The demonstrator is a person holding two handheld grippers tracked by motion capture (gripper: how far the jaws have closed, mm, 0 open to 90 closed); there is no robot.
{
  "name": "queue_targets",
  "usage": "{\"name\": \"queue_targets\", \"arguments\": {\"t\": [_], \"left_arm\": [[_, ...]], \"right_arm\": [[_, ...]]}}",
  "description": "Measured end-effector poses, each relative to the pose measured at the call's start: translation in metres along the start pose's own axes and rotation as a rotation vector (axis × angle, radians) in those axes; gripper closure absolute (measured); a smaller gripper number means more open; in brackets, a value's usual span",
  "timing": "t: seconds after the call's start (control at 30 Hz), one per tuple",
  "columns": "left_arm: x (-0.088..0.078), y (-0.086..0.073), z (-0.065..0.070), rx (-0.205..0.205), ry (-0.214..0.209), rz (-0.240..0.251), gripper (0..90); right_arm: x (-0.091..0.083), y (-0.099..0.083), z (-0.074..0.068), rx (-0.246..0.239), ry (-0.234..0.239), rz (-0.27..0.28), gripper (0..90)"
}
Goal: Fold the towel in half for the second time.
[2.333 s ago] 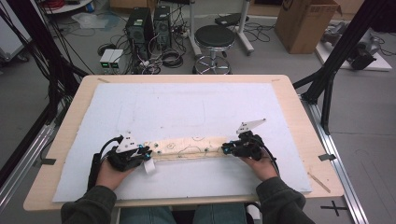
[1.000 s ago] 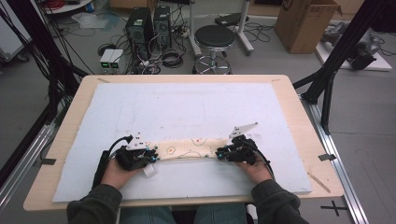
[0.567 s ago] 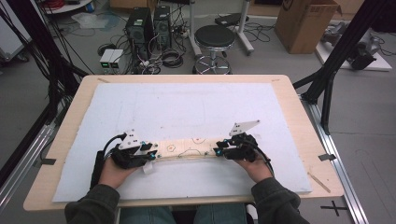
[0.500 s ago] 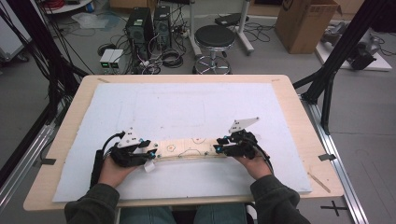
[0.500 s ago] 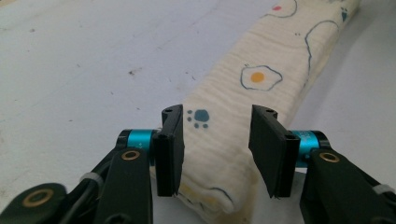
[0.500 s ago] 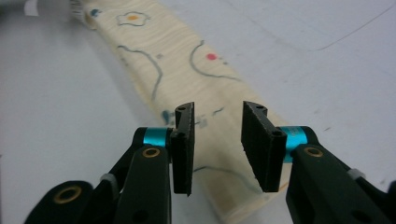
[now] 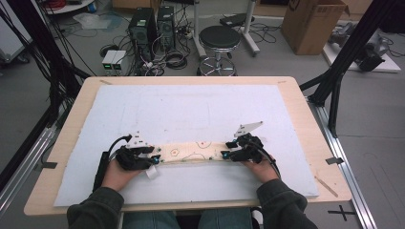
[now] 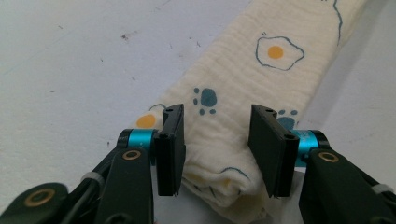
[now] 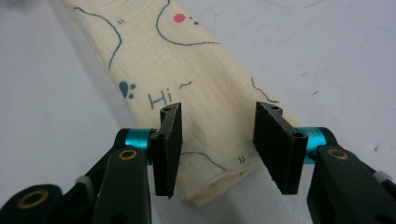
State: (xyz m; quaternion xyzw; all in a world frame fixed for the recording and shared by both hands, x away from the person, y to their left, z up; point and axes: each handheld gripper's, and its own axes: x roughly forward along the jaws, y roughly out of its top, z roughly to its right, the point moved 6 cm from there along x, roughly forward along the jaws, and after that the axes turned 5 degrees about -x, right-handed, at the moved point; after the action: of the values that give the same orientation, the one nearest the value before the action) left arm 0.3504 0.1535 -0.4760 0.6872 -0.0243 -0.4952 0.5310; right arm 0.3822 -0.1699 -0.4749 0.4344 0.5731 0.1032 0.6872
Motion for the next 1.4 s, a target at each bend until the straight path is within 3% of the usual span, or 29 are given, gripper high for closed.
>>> {"name": "queue_targets", "arguments": {"t": [0.33, 0.43, 0.5, 0.57, 0.63, 0.77, 1.0, 1.4], "left_arm": [[-0.001, 0.000, -0.001, 0.003, -0.008, 0.014, 57.2], [-0.012, 0.007, -0.001, -0.004, -0.009, 0.089, 60.6], [-0.019, 0.013, -0.003, -0.022, -0.012, 0.134, 60.8], [-0.021, 0.016, -0.004, -0.026, -0.016, 0.150, 61.7], [-0.018, 0.014, -0.004, -0.026, -0.013, 0.131, 62.0], [-0.010, 0.008, -0.002, 0.000, -0.006, 0.083, 60.8], [0.000, 0.000, -0.002, 0.011, 0.003, 0.009, 59.4], [0.001, -0.002, 0.001, 0.030, 0.020, 0.025, 59.0]], "right_arm": [[-0.002, -0.007, -0.008, -0.036, -0.037, 0.005, 50.2], [-0.006, -0.004, -0.008, -0.018, -0.029, 0.012, 47.5], [-0.012, 0.003, -0.008, -0.008, -0.020, 0.051, 47.3], [-0.016, 0.009, -0.007, -0.016, -0.028, 0.073, 47.2], [-0.015, 0.011, -0.006, -0.020, -0.028, 0.077, 47.2], [-0.009, 0.008, -0.005, -0.015, -0.026, 0.033, 45.8], [-0.001, -0.001, -0.009, -0.041, -0.043, -0.020, 46.1], [0.000, -0.007, -0.013, -0.040, -0.073, 0.009, 46.3]]}}
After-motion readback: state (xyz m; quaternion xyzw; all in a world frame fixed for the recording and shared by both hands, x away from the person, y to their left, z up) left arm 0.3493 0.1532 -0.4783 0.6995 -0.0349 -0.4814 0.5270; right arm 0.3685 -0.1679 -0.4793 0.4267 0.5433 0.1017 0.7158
